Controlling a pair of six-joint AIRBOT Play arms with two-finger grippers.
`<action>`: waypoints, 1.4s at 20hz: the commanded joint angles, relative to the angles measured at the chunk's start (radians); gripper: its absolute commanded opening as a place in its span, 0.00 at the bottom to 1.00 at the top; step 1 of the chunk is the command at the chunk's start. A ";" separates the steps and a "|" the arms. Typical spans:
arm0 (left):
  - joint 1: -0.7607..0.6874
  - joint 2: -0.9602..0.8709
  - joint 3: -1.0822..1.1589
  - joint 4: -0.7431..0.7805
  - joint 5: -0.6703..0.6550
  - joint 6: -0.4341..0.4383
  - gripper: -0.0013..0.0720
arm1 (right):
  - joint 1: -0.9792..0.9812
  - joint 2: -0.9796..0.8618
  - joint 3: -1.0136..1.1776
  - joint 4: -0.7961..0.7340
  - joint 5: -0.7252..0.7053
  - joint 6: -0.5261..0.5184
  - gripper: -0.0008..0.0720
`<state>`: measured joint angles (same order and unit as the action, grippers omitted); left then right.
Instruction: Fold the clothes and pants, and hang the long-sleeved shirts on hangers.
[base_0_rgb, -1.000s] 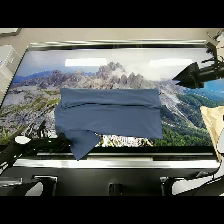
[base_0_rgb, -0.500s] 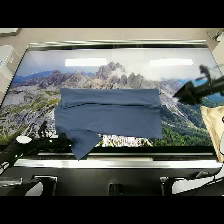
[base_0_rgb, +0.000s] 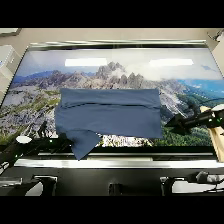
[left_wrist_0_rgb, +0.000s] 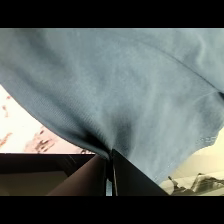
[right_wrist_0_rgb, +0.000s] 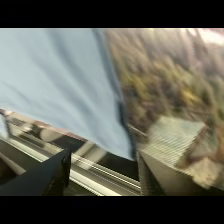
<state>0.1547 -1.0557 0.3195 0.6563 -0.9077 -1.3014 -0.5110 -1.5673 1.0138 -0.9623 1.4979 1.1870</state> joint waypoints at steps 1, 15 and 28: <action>0.000 0.000 0.001 -0.003 -0.001 -0.007 0.04 | -0.002 0.009 -0.109 -0.049 -0.051 -0.025 0.68; 0.000 0.000 0.001 -0.003 -0.001 -0.008 0.04 | 0.129 0.009 -0.164 0.017 -0.223 -0.021 0.38; 0.000 -0.005 0.393 0.009 -0.035 0.007 0.04 | 0.137 0.277 -0.095 0.164 -0.208 -0.018 0.06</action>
<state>0.1547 -1.0573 0.5564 0.6552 -0.9482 -1.2953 -0.3767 -1.3670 0.8749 -0.8452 1.3003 1.1358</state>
